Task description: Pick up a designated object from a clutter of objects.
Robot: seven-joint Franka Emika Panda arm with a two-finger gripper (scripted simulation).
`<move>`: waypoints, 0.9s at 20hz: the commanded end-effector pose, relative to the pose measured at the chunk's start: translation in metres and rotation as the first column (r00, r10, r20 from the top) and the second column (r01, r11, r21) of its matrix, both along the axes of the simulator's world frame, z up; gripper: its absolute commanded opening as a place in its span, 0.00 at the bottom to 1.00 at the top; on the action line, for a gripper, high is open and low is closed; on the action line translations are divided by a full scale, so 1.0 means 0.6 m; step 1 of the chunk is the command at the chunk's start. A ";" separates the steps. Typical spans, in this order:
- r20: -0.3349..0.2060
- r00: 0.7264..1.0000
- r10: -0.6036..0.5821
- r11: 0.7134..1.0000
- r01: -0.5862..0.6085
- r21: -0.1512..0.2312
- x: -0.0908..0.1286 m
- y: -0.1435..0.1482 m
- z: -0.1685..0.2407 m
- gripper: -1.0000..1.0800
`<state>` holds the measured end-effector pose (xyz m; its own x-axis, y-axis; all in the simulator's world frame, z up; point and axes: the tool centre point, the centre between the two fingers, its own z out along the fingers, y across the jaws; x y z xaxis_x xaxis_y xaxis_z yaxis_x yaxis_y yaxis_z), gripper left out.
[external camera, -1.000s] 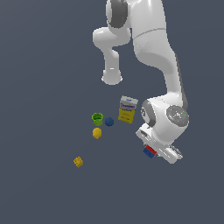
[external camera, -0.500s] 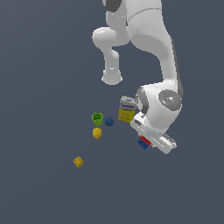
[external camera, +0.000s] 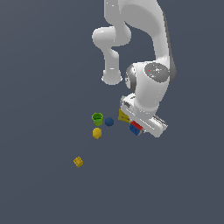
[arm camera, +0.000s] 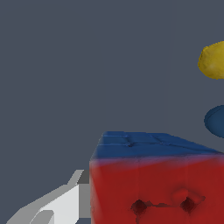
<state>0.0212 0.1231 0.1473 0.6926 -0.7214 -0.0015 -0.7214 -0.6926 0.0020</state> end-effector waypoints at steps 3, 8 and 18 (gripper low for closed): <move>0.002 1.000 0.000 1.000 0.000 0.001 -0.034 -0.036 0.051 0.00; 0.002 1.000 0.000 1.000 0.000 0.002 -0.071 -0.077 0.106 0.00; 0.002 1.000 0.000 1.000 0.000 0.003 -0.148 -0.162 0.224 0.00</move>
